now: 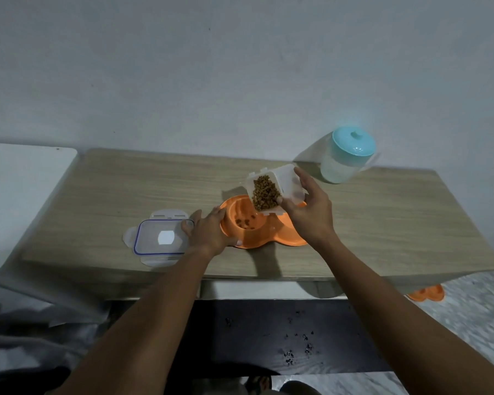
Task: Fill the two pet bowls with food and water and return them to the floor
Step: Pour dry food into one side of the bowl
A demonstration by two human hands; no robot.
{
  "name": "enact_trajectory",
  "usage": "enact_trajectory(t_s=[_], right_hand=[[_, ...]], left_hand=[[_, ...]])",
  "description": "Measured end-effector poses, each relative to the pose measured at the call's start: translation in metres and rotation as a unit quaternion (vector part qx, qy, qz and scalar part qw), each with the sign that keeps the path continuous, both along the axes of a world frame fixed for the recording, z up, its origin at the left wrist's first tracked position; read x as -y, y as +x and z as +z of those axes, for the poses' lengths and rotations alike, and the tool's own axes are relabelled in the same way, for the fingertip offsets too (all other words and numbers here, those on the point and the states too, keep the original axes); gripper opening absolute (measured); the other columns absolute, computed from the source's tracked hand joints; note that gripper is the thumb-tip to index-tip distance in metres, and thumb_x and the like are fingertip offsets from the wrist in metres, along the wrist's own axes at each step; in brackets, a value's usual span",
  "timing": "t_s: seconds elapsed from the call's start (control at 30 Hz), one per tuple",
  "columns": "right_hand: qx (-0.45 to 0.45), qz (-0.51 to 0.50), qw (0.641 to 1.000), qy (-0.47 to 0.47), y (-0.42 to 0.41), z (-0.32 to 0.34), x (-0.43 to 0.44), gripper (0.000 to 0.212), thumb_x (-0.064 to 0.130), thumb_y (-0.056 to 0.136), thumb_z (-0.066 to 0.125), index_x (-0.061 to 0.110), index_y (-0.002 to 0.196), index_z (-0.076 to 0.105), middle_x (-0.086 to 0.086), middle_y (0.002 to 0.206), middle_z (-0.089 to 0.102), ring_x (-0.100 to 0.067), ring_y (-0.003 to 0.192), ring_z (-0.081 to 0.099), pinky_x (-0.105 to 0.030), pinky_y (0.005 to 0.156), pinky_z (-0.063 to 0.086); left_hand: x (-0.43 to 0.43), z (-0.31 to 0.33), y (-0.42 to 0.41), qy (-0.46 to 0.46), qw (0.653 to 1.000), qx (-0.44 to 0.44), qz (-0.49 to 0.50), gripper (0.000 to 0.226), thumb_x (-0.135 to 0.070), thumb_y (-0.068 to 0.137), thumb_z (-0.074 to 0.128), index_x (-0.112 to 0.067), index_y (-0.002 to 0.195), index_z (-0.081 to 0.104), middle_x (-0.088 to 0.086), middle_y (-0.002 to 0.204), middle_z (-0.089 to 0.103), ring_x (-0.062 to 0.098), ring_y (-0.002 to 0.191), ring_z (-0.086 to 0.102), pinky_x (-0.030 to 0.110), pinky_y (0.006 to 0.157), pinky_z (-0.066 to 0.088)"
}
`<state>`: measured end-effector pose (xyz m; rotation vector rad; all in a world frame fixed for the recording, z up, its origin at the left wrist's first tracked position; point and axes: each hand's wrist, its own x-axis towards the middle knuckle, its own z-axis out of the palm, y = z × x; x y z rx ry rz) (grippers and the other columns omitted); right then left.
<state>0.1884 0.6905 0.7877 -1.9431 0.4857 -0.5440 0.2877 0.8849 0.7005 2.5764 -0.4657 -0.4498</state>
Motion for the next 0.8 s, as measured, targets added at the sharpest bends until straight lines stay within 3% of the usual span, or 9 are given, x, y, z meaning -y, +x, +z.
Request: enact_trajectory(t_s=[0.03,0.17,0.27,0.37,0.57,0.63,0.8], right_hand=[[0.002,-0.001,1.0,0.008,0.0,0.0,0.0,0.074,0.014,0.08,0.085,0.022,0.148,0.055,0.001,0.14,0.063,0.003,0.118,0.062,-0.042,0.102,0.057],[0.005,-0.001,1.0,0.015,0.0,-0.001,-0.001,0.073,0.011,0.083,0.083,0.019,0.149,0.054,0.004,0.139,0.062,0.026,0.108,0.055,-0.031,0.1,0.057],[0.006,-0.002,0.999,0.031,-0.001,-0.002,0.0,0.073,0.013,0.082,0.083,0.02,0.148,0.054,0.003,0.14,0.061,0.015,0.113,0.06,-0.041,0.1,0.059],[0.001,-0.007,0.999,0.039,-0.002,-0.002,0.001,0.075,0.018,0.08,0.084,0.024,0.148,0.054,0.0,0.142,0.061,-0.011,0.12,0.064,-0.048,0.097,0.06],[0.001,-0.012,0.999,0.039,-0.001,-0.003,0.002,0.072,0.012,0.082,0.084,0.022,0.147,0.055,-0.002,0.141,0.062,-0.006,0.118,0.063,-0.046,0.098,0.059],[0.002,-0.014,0.999,0.044,-0.001,-0.004,0.0,0.072,0.013,0.082,0.084,0.024,0.147,0.055,-0.001,0.14,0.062,-0.015,0.122,0.063,-0.046,0.098,0.059],[0.006,-0.015,0.999,0.045,0.001,-0.009,-0.001,0.071,0.019,0.08,0.083,0.028,0.144,0.056,0.002,0.139,0.062,-0.018,0.128,0.06,-0.048,0.099,0.059]], left_hand=[[0.0,-0.002,0.001,-0.002,1.0,-0.002,0.0,0.102,-0.058,0.06,0.084,-0.037,0.148,0.035,-0.008,0.154,0.039,0.037,0.149,0.01,0.062,0.112,0.005],[0.0,-0.003,0.0,-0.004,1.0,0.006,-0.002,0.103,-0.057,0.061,0.084,-0.037,0.149,0.034,-0.007,0.154,0.039,0.036,0.148,0.013,0.062,0.112,0.004],[0.0,-0.004,0.002,-0.008,1.0,0.0,-0.006,0.105,-0.058,0.061,0.083,-0.037,0.15,0.032,-0.006,0.155,0.038,0.037,0.148,0.012,0.063,0.112,0.004],[-0.001,-0.007,0.005,-0.003,1.0,-0.003,-0.009,0.107,-0.06,0.06,0.083,-0.038,0.151,0.031,-0.007,0.156,0.036,0.037,0.149,0.009,0.064,0.112,0.003],[-0.001,-0.013,0.007,-0.006,1.0,-0.005,-0.011,0.108,-0.061,0.059,0.083,-0.037,0.151,0.031,-0.008,0.157,0.035,0.037,0.149,0.008,0.066,0.113,0.005],[-0.002,-0.015,0.008,-0.007,1.0,-0.003,-0.013,0.109,-0.062,0.058,0.082,-0.037,0.151,0.03,-0.008,0.157,0.035,0.037,0.149,0.01,0.066,0.113,0.007],[-0.001,-0.009,0.005,0.002,1.0,0.002,-0.008,0.107,-0.062,0.06,0.081,-0.039,0.151,0.03,-0.01,0.157,0.033,0.034,0.149,0.011,0.064,0.112,0.003]])
